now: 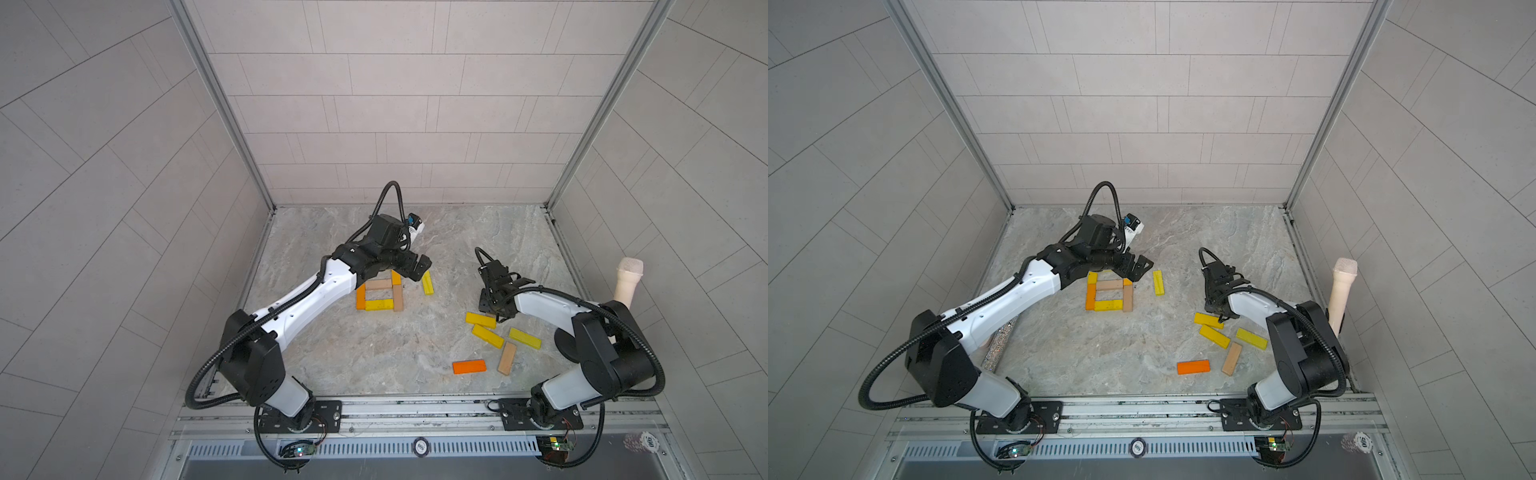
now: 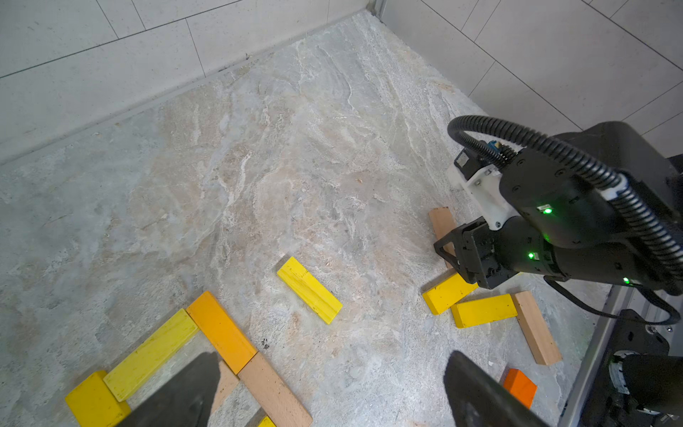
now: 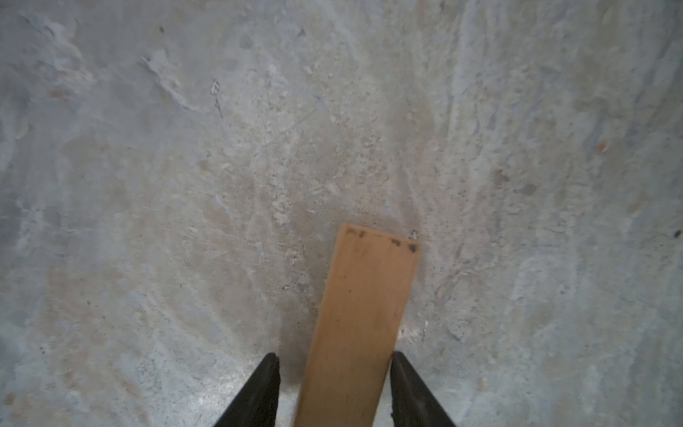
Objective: Assemble the number 8 with building blocks
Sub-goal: Assemble the building block at the center of the board.
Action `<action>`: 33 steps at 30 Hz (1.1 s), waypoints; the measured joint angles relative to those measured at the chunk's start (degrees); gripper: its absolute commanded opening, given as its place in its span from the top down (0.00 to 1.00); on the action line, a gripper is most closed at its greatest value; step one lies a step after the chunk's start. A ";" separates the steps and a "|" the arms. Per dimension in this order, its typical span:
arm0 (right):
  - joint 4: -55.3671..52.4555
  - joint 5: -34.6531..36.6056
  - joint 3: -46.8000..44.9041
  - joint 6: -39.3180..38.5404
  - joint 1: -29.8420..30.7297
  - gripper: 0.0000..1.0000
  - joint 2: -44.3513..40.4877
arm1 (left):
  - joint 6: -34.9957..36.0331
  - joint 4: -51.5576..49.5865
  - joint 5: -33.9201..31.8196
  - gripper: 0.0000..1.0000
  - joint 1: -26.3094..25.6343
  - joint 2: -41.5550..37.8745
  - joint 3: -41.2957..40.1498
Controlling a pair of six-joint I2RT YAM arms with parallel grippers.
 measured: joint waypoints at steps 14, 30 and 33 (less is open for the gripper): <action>0.52 -2.29 6.71 -5.27 1.70 0.75 3.98 | 0.00 -0.02 -0.20 0.00 0.20 0.00 0.00; -3.52 -4.81 29.07 -14.36 10.73 0.75 23.39 | -1.49 1.14 0.90 0.00 5.46 -1.22 -0.35; -4.24 -4.81 31.01 -14.75 11.52 0.69 24.52 | -1.51 1.33 1.01 0.00 5.55 -1.53 -0.37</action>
